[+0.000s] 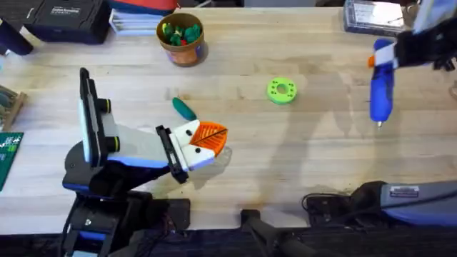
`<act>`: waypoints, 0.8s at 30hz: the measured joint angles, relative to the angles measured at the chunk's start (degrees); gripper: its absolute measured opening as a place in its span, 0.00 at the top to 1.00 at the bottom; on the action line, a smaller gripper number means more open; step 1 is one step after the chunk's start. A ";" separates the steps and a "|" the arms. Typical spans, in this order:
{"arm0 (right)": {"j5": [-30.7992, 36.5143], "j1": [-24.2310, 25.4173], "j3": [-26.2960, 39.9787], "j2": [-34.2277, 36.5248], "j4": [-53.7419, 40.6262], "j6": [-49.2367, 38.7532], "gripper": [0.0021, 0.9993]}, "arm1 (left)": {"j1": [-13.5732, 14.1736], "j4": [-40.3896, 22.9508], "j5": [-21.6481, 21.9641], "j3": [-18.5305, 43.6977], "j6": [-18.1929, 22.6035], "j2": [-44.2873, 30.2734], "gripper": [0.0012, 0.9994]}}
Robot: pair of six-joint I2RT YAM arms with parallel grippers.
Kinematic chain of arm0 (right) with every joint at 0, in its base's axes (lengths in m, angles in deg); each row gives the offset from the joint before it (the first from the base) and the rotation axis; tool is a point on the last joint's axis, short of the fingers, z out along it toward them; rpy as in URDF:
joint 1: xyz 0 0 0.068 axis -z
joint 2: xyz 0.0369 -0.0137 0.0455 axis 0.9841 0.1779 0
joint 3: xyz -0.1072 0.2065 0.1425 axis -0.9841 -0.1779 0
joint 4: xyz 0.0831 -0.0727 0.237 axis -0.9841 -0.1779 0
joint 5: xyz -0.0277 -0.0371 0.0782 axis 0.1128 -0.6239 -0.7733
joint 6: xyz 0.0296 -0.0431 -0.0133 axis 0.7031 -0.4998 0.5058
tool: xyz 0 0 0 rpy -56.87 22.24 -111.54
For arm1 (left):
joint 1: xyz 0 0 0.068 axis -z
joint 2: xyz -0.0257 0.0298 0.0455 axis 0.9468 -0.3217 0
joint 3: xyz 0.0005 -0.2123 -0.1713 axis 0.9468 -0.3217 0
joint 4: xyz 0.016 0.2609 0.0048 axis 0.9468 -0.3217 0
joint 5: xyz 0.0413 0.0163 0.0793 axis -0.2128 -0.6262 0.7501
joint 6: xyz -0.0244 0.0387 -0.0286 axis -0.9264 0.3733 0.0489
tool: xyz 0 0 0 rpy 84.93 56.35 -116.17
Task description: Pick up the gripper from the table and insert it into the empty holder that is missing its gripper. Then pick up a screw, insert it into the mounting hole, and use the screwdriver to tighten it. Finally, clean up the table by picking up the vegetable and placing it into the bucket.
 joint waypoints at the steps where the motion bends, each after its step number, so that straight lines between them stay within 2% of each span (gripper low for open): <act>1: 0.02 0.00 -0.43 1.27 0.00 0.10 0.97 | 0.00 0.00 0.00 0.00 0.00 0.00 0.99; 8: 0.04 -0.02 -1.60 12.31 0.96 0.95 0.97 | 0.00 0.00 0.00 0.00 0.00 0.00 0.99; 13: 0.07 -0.29 -1.74 14.95 3.14 0.99 0.97 | 0.00 0.00 0.00 0.00 0.00 -0.01 0.99; 21: 1.16 -1.05 -1.74 14.95 4.59 1.43 0.58 | 0.00 0.00 0.00 0.00 0.00 -0.02 0.99; 23: 1.46 -1.05 -1.74 14.95 4.63 1.76 0.41 | 0.00 0.00 0.00 0.00 0.00 -0.01 0.99; 24: 1.58 -1.05 -1.74 14.95 4.70 1.37 0.27 | 0.00 -0.02 0.00 0.00 0.00 0.00 0.99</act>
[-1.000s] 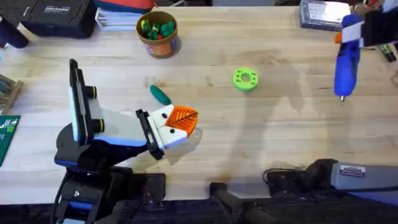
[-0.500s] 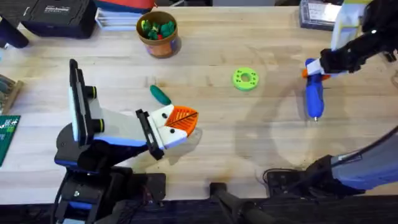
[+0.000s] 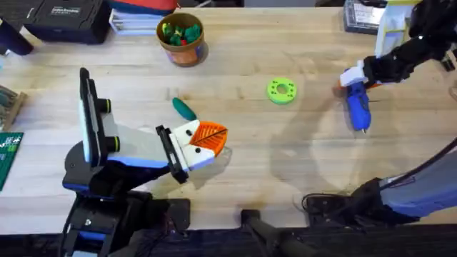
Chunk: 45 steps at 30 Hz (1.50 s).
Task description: Pick up the gripper from the table and insert it into the empty holder that is missing its gripper. Then pick up a screw, insert it into the mounting hole, and use the screwdriver to tighten it. Finally, clean up the table by picking up the vegetable and placing it into the bucket.
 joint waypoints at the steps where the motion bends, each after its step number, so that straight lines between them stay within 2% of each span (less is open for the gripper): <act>1: 0.11 0.02 0.00 0.00 0.02 0.03 0.11 | 0.00 0.02 0.00 0.00 0.00 0.00 0.99; 2: 0.24 0.01 0.00 0.00 0.02 -0.12 0.04 | 0.00 0.02 0.00 0.00 0.00 -0.01 0.99; 4: 0.28 0.00 0.00 0.00 0.05 -0.01 0.01 | 0.00 0.02 0.00 0.00 0.00 -0.02 0.99; 15: 0.66 0.00 0.00 0.00 0.01 -0.04 0.02 | 0.00 0.02 0.00 0.00 0.00 0.00 0.99; 16: 0.65 0.00 0.00 0.00 0.00 -0.03 0.05 | 0.00 0.02 0.00 0.00 0.00 0.00 0.99; 21: 0.65 0.00 0.00 0.28 -0.52 0.02 0.42 | 0.00 0.02 0.00 0.00 0.00 -0.01 0.99; 25: 0.83 0.02 0.02 0.92 -0.20 0.01 0.61 | 0.00 0.02 0.00 0.00 0.00 0.00 0.99; 26: 0.80 0.02 0.02 0.92 -0.15 0.01 0.70 | 0.00 0.02 0.00 0.00 0.00 -0.02 0.99; 27: 0.94 0.00 0.02 0.92 -0.03 -0.23 0.85 | 0.00 0.02 0.00 0.00 0.00 0.00 0.99; 28: 1.05 -0.02 0.02 0.92 0.04 -0.09 0.95 | 0.00 0.02 0.00 0.00 -0.01 0.00 0.99; 30: 0.78 -0.02 0.02 0.92 -0.11 0.19 0.98 | 0.00 0.02 0.02 0.00 0.00 0.00 0.99; 39: 0.84 -0.09 0.02 -0.23 -0.37 0.01 0.97 | 0.00 0.06 0.44 0.00 0.00 -0.02 0.99; 45: 0.87 -0.09 0.00 -9.14 1.19 0.01 0.97 | 0.00 0.06 0.44 0.00 0.00 0.00 0.99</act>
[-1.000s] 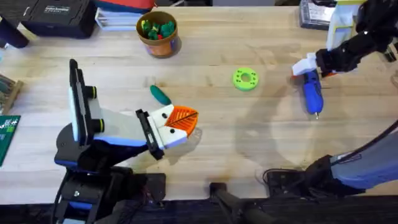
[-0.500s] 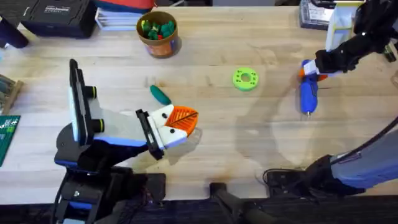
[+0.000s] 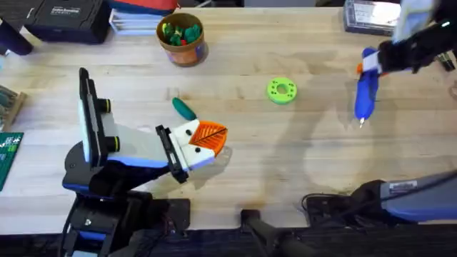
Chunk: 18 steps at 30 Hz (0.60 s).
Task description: Pick up the gripper from the table and insert it into the empty holder that is missing its gripper. Then pick up a screw, insert it into the mounting hole, and use the screwdriver to tighten it. Finally, clean up the table by picking up the vegetable and placing it into the bucket.
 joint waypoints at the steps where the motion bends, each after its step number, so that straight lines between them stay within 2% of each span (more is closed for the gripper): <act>1: 0.00 0.00 0.00 -2.06 0.58 0.00 0.97 | 0.00 0.00 0.00 0.00 0.00 0.00 0.99; 6: -0.02 0.00 0.00 -9.28 0.84 0.00 0.97 | 0.00 0.01 0.01 0.00 0.00 0.00 0.99; 18: -2.10 -0.02 0.00 -18.53 0.51 0.22 0.97 | 0.00 0.02 0.01 0.00 0.00 0.00 0.99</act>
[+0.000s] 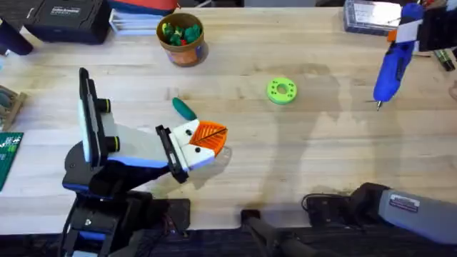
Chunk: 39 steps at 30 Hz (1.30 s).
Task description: Pick up the gripper from the table and insert it into the empty holder that is missing its gripper. Then pick up a screw, insert it into the mounting hole, and use the screwdriver to tighten it. Finally, clean up the table by picking up the vegetable and placing it into the bucket.
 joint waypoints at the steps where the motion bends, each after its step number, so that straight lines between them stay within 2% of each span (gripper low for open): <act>1: -0.23 -0.02 0.00 -0.78 -0.01 0.00 0.97 | 0.00 0.01 0.00 0.00 0.00 -0.01 0.99; 9: -4.89 -0.02 0.00 -7.00 0.11 0.48 0.97 | 0.00 0.01 -0.01 0.00 0.00 0.00 0.99; 13: -6.41 -0.02 -1.62 -12.48 2.58 2.09 0.97 | 0.00 0.01 0.02 0.00 0.00 0.00 0.99; 18: -8.22 -0.02 -8.43 -22.93 7.07 5.41 0.97 | 0.00 -0.01 0.02 0.00 0.00 0.00 0.99; 24: -13.64 -0.03 -18.61 -36.54 13.21 10.11 0.97 | 0.00 -0.02 0.02 0.00 0.00 0.00 0.99; 29: -16.70 -0.04 -23.80 -44.00 14.01 13.61 0.97 | 0.00 0.01 0.02 0.00 0.00 -0.01 0.99; 36: -22.62 -0.04 -25.90 -46.05 13.59 15.38 0.97 | 0.00 0.01 0.02 0.00 -0.02 -0.01 0.99; 39: -22.11 -0.04 -25.90 -46.05 11.17 15.47 0.97 | 0.00 0.01 0.02 0.00 -0.02 0.00 0.99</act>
